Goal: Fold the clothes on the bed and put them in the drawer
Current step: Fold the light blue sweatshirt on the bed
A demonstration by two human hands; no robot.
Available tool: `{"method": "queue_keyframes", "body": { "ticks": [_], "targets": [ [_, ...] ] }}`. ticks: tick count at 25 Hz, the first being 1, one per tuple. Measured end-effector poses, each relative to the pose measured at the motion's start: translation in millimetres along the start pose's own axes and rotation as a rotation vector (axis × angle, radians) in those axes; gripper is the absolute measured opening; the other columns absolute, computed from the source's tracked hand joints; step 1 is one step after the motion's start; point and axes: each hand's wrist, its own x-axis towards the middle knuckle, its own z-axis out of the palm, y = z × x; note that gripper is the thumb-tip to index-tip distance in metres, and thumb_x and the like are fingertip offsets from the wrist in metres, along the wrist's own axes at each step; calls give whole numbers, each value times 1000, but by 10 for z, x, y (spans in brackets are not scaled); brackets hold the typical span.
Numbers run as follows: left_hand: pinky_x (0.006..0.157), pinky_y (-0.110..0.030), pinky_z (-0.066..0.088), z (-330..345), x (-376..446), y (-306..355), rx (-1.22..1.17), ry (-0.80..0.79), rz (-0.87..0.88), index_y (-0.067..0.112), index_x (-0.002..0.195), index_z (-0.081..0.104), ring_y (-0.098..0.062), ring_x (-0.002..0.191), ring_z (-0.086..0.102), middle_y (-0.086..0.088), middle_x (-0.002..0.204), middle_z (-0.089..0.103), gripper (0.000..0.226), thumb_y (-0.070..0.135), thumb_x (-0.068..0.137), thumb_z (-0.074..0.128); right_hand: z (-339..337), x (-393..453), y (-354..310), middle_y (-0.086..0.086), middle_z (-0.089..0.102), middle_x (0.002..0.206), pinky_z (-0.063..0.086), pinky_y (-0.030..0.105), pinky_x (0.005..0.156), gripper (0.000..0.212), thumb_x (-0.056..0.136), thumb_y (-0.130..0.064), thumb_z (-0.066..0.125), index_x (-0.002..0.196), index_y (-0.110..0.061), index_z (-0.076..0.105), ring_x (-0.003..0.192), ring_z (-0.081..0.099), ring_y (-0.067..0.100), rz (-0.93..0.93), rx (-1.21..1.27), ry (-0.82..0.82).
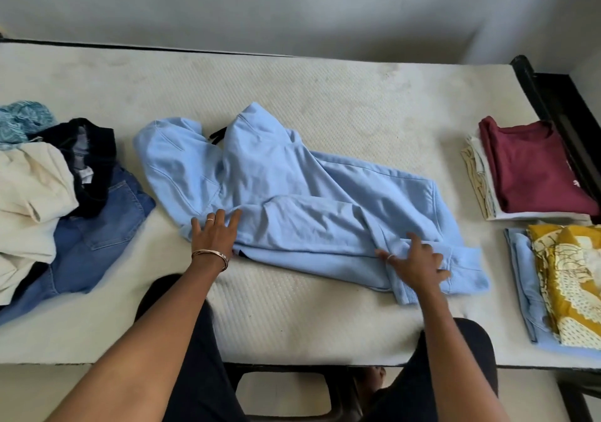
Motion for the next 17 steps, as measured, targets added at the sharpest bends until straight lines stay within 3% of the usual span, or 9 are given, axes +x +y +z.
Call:
{"method": "queue_keyframes", "body": {
  "ticks": [1,3,6,8,11,12,14,15,17],
  "targets": [
    [85,-47,45,-4,22,-15,23,44,28,30,138,46,-30,108,56,-11,116,55,71,15,74,75,98,-30,-53,15,33,148,21,62,106,88,77,-56,74,147,-30,27,136,27,41,-56,-151,-34],
    [74,-46,48,-36,105,-133,-49,50,80,27,131,57,-37,93,60,-17,101,58,56,1,82,63,209,-8,-36,14,36,146,23,62,106,74,82,-32,71,143,-32,29,132,33,41,-75,-382,-13],
    [75,-47,50,-54,246,-411,-211,5,149,32,130,59,-39,83,54,-18,96,51,63,-8,82,57,-81,63,42,20,62,117,37,50,98,40,79,-11,56,118,-20,61,109,56,41,-65,-233,182],
    [75,-51,51,-33,345,-563,-243,59,121,34,122,65,-38,77,50,-13,88,46,67,-15,75,60,-393,168,153,26,66,106,46,43,86,36,72,-12,52,103,-13,70,99,59,43,-44,90,240],
    [75,-49,49,-83,279,-526,-256,76,50,35,122,65,-40,90,47,-16,97,47,62,-12,82,56,-760,343,380,20,64,104,47,37,74,42,71,-17,55,112,-17,63,92,59,34,7,219,-20],
    [78,-47,45,-95,241,-473,-237,71,13,38,124,62,-40,97,47,-16,104,48,58,-6,87,54,-786,413,441,19,63,106,46,38,76,40,74,-18,59,114,-20,59,92,58,33,44,140,-109],
    [84,-46,40,-124,164,-321,-204,123,-20,35,124,61,-38,107,47,-14,115,50,51,1,86,58,-663,544,537,18,60,116,44,46,92,40,80,-26,68,117,-26,51,102,56,35,70,-63,-113],
    [84,-47,42,-133,128,-227,-216,161,21,30,120,64,-38,105,50,-14,116,52,52,0,77,65,-552,558,557,17,60,117,40,51,100,45,81,-30,70,120,-28,48,106,56,36,67,-107,-60],
    [75,-47,51,-137,101,-29,-205,191,269,25,112,69,-37,98,58,-12,115,58,66,-4,53,77,-386,497,539,14,61,114,33,54,103,60,80,-35,77,128,-26,42,112,56,36,79,-29,52]
  ]
}}
